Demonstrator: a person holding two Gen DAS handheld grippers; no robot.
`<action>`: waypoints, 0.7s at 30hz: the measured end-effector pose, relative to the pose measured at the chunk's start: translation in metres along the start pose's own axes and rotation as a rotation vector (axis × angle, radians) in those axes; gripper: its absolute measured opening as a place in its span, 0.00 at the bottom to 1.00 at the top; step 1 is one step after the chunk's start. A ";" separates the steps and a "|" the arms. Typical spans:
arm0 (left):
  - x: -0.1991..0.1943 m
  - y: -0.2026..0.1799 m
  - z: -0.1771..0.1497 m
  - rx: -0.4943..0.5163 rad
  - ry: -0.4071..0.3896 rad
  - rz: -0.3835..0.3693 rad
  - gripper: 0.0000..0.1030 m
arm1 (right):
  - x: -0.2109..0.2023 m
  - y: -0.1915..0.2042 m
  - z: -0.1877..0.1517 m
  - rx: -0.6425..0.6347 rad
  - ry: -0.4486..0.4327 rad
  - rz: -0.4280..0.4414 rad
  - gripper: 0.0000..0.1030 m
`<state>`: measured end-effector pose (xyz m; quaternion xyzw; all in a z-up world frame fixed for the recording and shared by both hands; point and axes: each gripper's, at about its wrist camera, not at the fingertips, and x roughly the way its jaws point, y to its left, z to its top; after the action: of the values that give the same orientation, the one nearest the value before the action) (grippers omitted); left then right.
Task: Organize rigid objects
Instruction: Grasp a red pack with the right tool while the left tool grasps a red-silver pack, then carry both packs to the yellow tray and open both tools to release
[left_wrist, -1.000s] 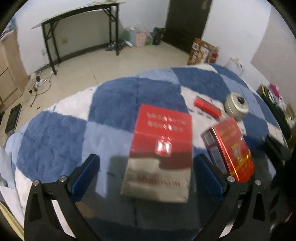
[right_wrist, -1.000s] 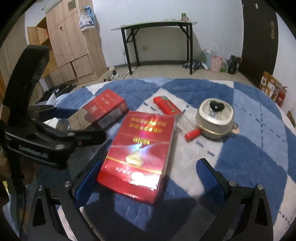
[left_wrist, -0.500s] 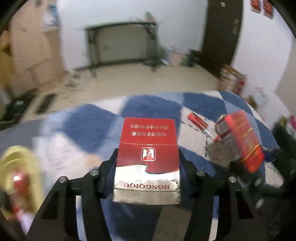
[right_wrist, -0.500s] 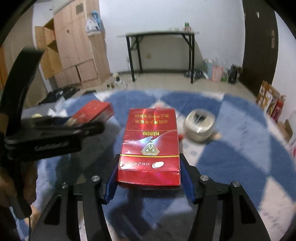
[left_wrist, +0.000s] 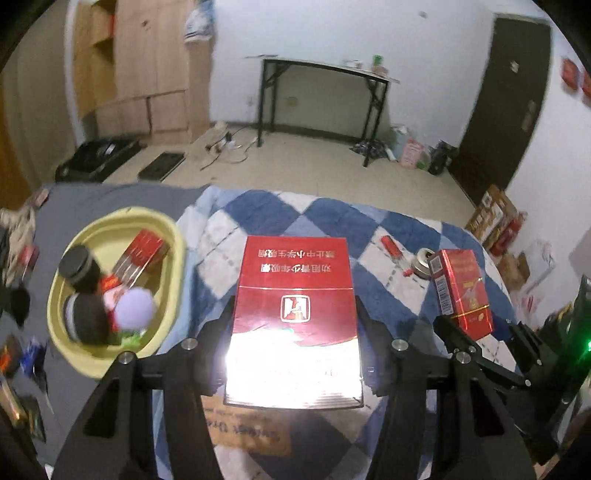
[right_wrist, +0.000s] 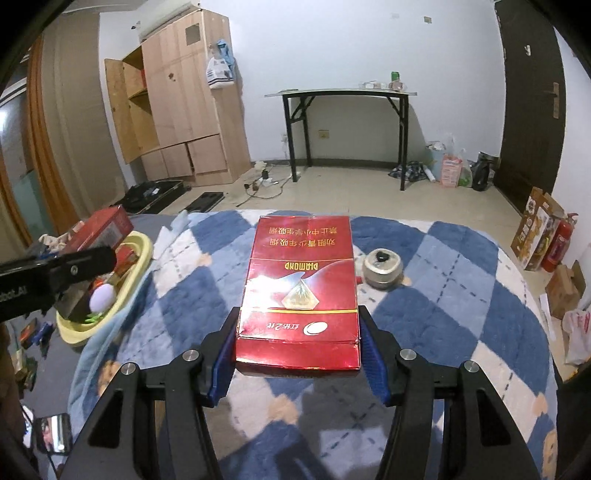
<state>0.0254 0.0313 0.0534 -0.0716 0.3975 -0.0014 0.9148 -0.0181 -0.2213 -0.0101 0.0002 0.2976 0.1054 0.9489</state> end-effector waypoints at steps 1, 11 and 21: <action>0.000 0.004 0.001 -0.012 0.007 0.006 0.56 | -0.004 0.003 0.003 -0.005 0.002 0.006 0.56; 0.008 0.160 0.026 -0.209 0.080 0.075 0.56 | 0.046 0.094 0.050 -0.213 0.068 0.190 0.56; 0.050 0.277 0.005 -0.260 0.128 0.188 0.56 | 0.147 0.246 0.071 -0.481 0.192 0.356 0.56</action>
<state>0.0480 0.3027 -0.0161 -0.1517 0.4569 0.1311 0.8666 0.0908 0.0533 -0.0194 -0.1823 0.3476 0.3366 0.8560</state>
